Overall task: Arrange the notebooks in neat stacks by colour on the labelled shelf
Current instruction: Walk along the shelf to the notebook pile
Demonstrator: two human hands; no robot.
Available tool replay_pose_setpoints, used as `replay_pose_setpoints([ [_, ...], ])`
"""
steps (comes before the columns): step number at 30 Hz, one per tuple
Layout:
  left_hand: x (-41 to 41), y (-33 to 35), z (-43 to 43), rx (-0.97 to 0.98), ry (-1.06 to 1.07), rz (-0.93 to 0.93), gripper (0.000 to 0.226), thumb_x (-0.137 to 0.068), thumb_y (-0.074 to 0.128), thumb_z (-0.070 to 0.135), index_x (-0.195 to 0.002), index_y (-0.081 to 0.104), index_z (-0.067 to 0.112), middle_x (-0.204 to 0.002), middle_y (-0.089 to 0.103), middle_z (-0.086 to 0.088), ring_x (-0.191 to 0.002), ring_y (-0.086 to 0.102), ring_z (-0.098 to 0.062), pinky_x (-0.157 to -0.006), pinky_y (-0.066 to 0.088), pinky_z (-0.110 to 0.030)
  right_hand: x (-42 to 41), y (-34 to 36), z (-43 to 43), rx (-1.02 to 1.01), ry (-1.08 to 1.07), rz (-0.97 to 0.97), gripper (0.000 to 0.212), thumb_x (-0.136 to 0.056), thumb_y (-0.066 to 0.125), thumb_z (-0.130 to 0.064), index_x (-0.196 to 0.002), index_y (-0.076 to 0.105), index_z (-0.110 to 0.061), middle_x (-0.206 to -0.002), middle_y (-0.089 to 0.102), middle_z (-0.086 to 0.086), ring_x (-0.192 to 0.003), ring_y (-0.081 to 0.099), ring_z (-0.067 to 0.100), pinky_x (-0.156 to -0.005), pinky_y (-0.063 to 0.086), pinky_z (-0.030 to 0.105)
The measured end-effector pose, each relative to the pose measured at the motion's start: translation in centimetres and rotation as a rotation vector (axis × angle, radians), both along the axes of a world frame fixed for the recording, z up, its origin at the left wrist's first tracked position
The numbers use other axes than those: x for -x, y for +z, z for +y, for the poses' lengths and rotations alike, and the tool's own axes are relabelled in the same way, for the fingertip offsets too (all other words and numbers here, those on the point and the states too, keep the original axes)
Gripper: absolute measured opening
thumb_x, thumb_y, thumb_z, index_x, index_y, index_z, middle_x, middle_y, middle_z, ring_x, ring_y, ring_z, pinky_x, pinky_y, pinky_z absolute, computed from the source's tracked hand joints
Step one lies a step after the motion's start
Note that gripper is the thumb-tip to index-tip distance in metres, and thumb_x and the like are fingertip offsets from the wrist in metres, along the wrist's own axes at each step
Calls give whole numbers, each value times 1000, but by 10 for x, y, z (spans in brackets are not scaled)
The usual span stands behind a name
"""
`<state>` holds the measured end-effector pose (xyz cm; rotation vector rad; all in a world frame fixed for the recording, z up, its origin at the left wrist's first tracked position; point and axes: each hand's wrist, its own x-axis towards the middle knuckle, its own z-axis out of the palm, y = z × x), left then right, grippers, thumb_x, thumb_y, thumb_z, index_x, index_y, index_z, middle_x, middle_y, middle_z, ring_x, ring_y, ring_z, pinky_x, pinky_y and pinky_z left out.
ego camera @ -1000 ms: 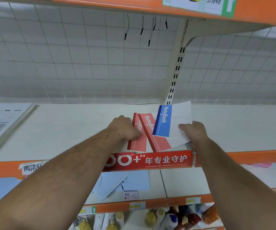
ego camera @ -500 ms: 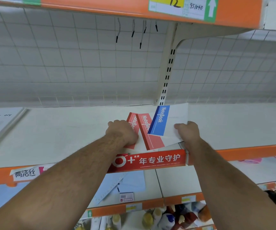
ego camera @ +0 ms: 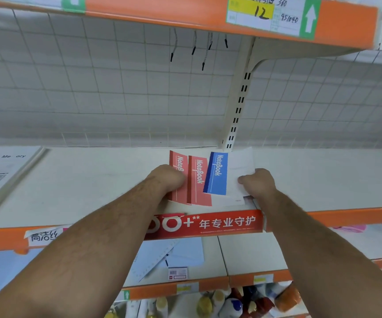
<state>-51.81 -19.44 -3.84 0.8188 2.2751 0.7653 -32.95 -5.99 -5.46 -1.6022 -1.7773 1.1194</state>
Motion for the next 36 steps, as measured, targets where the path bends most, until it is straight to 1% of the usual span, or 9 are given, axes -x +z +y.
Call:
replay_pose_setpoints([
  [4, 5, -1, -1, 10, -17, 1, 17, -99, 58, 32, -107, 52, 18, -89, 61, 0, -69, 61, -16, -77, 52, -32, 13, -1, -9, -14, 88, -91, 11, -89, 67, -15, -89, 58, -10, -84, 62, 4, -78, 64, 25, -65, 55, 32],
  [8, 9, -1, -4, 27, -40, -16, 18, -97, 62, 26, -109, 53, 17, -93, 61, -1, -77, 63, -18, -76, 52, -32, 22, 2, -15, -32, 73, -171, 21, -91, 65, -18, -77, 51, -14, -76, 57, 1, -69, 61, 21, -73, 60, 38],
  [13, 15, -4, -6, 2, -28, -70, 19, -96, 63, 25, -110, 53, 16, -93, 63, -2, -76, 64, -18, -75, 52, -33, 30, 9, -28, -12, 62, -219, 20, -91, 61, -16, -75, 52, -8, -74, 62, 9, -62, 65, 27, -64, 57, 36],
  [17, 19, -4, -11, -53, -26, -96, 19, -99, 58, 29, -112, 54, 15, -102, 65, -5, -81, 67, -21, -80, 57, -36, 36, 20, -43, 114, 22, -99, 11, -93, 56, -12, -84, 52, -6, -88, 65, 16, -59, 68, 30, -54, 52, 32],
  [21, 26, 0, -20, -142, -25, -236, 13, -102, 54, 22, -109, 54, 12, -92, 64, -4, -75, 66, -19, -62, 55, -30, 38, 32, -59, 137, 0, -68, 7, -91, 59, -6, -88, 53, -5, -97, 63, 19, -74, 69, 34, -47, 51, 28],
  [24, 32, -1, -28, -184, -5, -282, 14, -101, 54, 21, -110, 57, 10, -99, 67, -8, -85, 69, -24, -80, 59, -38, 38, 40, -69, 152, -8, 49, 7, -91, 63, -4, -89, 56, -5, -92, 61, 14, -70, 60, 23, -40, 45, 22],
  [26, 37, 1, -36, -223, 15, -313, 16, -101, 55, 22, -111, 58, 10, -102, 68, -9, -89, 69, -25, -87, 57, -40, 41, 45, -78, 158, -19, 108, 11, -93, 62, -6, -103, 58, -4, -96, 62, 12, -73, 59, 21, -40, 45, 22],
  [32, 49, 18, -73, -350, 156, -415, 10, -102, 55, 21, -96, 54, 14, -90, 66, -5, -77, 65, -19, -61, 50, -29, 53, 54, -104, 175, 6, 229, 21, -94, 58, -8, -115, 56, -4, -93, 63, 9, -73, 61, 20, -38, 46, 21],
  [36, 51, 34, -108, -408, 240, -392, 18, -103, 55, 20, -86, 51, 17, -86, 64, -3, -75, 64, -17, -58, 48, -28, 65, 63, -121, 168, 103, 291, 14, -94, 58, -6, -108, 58, -6, -88, 65, 7, -71, 62, 20, -39, 48, 21],
])
